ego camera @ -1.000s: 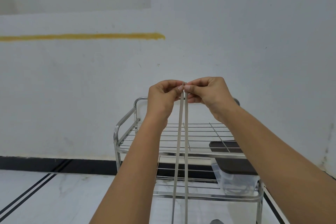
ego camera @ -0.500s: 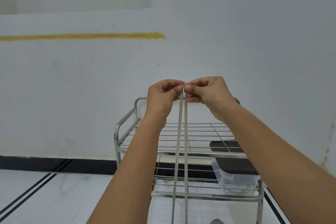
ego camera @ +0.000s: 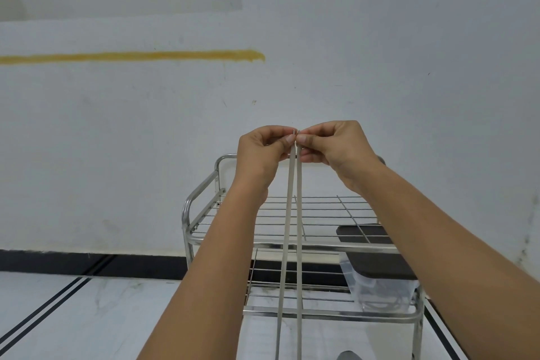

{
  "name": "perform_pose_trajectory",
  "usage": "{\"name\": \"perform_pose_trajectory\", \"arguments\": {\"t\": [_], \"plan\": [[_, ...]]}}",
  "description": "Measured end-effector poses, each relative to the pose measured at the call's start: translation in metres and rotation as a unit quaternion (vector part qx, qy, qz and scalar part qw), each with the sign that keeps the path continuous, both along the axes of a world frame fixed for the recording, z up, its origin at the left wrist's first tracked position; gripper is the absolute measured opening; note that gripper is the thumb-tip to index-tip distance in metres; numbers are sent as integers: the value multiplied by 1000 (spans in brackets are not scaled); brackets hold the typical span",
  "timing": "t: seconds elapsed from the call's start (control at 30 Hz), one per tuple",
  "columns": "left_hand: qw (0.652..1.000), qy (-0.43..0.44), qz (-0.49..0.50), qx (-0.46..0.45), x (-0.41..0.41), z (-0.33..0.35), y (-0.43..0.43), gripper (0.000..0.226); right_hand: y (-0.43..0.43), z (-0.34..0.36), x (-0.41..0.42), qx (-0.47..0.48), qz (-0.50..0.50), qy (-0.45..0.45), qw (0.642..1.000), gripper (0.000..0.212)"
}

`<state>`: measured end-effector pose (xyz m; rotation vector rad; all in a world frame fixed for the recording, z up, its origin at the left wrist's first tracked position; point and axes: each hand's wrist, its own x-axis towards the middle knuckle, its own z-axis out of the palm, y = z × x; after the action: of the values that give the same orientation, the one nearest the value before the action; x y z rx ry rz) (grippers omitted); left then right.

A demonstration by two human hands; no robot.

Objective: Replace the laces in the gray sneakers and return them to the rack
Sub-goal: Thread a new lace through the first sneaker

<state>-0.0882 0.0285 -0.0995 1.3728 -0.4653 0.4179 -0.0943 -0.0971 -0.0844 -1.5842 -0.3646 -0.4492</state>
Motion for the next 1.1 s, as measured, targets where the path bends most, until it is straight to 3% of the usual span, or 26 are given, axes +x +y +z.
{"name": "perform_pose_trajectory", "arguments": {"t": [0.87, 1.1], "plan": [[1000, -3, -7, 8, 12, 1, 0, 12, -3, 0, 10, -7, 1, -8, 1000, 4], [999, 7, 9, 44, 11, -18, 2, 10, -3, -21, 7, -87, -47, -18, 995, 11]]}}
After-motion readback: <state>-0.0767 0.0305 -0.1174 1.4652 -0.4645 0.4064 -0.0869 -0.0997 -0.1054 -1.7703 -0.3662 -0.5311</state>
